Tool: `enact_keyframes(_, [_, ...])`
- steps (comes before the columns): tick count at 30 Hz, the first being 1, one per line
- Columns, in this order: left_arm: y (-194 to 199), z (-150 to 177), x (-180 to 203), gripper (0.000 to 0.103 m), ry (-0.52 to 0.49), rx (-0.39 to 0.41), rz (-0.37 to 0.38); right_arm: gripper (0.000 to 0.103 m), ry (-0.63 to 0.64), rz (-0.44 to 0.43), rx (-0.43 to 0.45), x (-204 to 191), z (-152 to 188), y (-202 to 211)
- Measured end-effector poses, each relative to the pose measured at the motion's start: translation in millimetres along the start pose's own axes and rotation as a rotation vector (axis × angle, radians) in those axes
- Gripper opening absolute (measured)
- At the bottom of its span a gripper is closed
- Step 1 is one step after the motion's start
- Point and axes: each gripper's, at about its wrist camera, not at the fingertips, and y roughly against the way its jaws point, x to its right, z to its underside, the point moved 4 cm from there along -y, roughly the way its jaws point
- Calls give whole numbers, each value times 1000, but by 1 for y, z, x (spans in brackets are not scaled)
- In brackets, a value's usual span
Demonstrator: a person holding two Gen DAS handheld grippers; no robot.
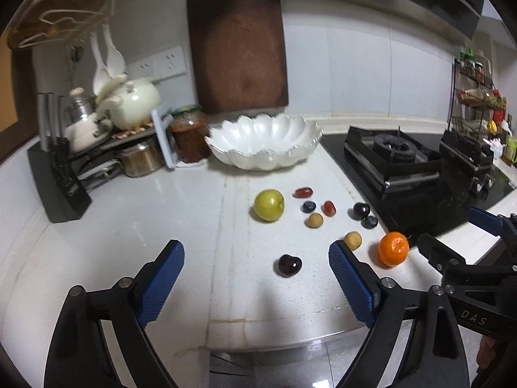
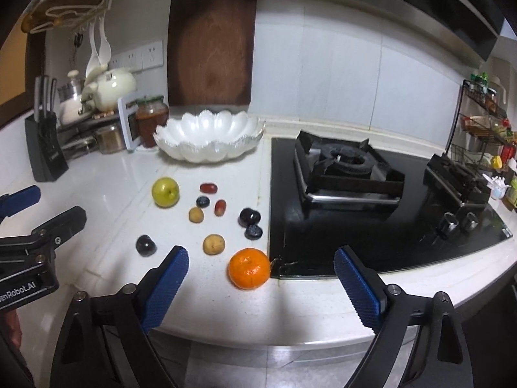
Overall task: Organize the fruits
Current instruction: 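Grasp the dark cherry with the left tool while the right tool grasps the orange mandarin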
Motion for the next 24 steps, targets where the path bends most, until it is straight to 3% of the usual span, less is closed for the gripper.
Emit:
enact_keyframes(8, [-50, 14, 9, 78, -23, -100, 51, 79, -7, -22, -104, -5, 15, -46])
enact_keyframes(24, [-106, 32, 21, 54, -24, -209, 123, 60, 18, -18, -175, -12, 29, -85])
